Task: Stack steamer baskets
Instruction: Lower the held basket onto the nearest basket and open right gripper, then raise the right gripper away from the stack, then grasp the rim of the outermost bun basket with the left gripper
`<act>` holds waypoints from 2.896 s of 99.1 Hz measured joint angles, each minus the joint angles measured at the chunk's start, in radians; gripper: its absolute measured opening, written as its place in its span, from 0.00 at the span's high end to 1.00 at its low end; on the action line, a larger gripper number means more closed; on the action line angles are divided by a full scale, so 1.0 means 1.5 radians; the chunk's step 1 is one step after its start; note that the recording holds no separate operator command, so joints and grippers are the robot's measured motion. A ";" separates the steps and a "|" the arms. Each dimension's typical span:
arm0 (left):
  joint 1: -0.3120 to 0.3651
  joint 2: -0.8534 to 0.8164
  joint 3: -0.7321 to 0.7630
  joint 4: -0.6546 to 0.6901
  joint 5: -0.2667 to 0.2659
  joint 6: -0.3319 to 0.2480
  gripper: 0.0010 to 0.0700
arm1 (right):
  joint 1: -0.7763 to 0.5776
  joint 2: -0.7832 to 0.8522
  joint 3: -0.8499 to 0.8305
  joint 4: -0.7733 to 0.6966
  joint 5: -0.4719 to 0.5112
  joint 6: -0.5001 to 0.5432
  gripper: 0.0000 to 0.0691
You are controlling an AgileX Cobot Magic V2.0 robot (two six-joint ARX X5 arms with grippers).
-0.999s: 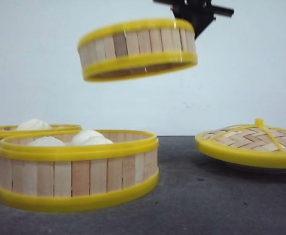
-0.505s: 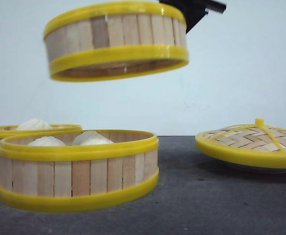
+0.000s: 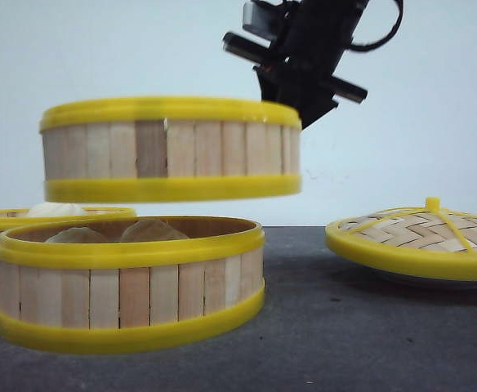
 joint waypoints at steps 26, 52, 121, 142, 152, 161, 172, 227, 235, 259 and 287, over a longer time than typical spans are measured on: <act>0.000 0.000 0.000 0.000 0.000 0.000 0.22 | 0.007 0.004 -0.014 0.043 -0.001 -0.002 0.95; 0.000 0.000 0.000 0.000 0.000 0.000 0.22 | 0.035 0.004 -0.015 0.055 -0.002 -0.003 0.95; 0.000 0.000 0.000 -0.005 0.000 0.000 0.22 | 0.047 0.045 -0.015 0.062 0.020 -0.001 0.95; 0.000 0.000 0.000 -0.005 0.000 0.000 0.22 | 0.052 0.056 -0.015 0.060 0.027 0.004 0.96; 0.000 0.000 0.000 -0.005 0.000 0.000 0.22 | 0.053 0.056 -0.015 0.060 0.031 0.005 0.96; 0.000 0.000 0.000 -0.005 0.000 0.000 0.22 | 0.053 0.056 -0.015 0.059 0.031 0.006 0.96; 0.000 0.000 0.000 -0.005 0.000 0.000 0.22 | 0.053 0.056 -0.015 0.059 0.030 0.006 0.96; 0.018 0.080 0.007 0.062 -0.001 -0.001 0.22 | 0.058 -0.020 -0.015 0.052 0.022 -0.001 0.37; 0.036 0.130 0.025 0.084 -0.001 -0.001 0.22 | 0.057 -0.077 -0.014 0.029 0.029 -0.013 0.37; 0.097 0.330 0.128 0.161 -0.002 -0.001 0.22 | 0.013 -0.209 -0.014 -0.137 0.114 -0.043 0.37; 0.117 0.576 0.268 0.185 -0.002 -0.003 0.22 | -0.078 -0.368 -0.147 -0.185 0.161 -0.047 0.37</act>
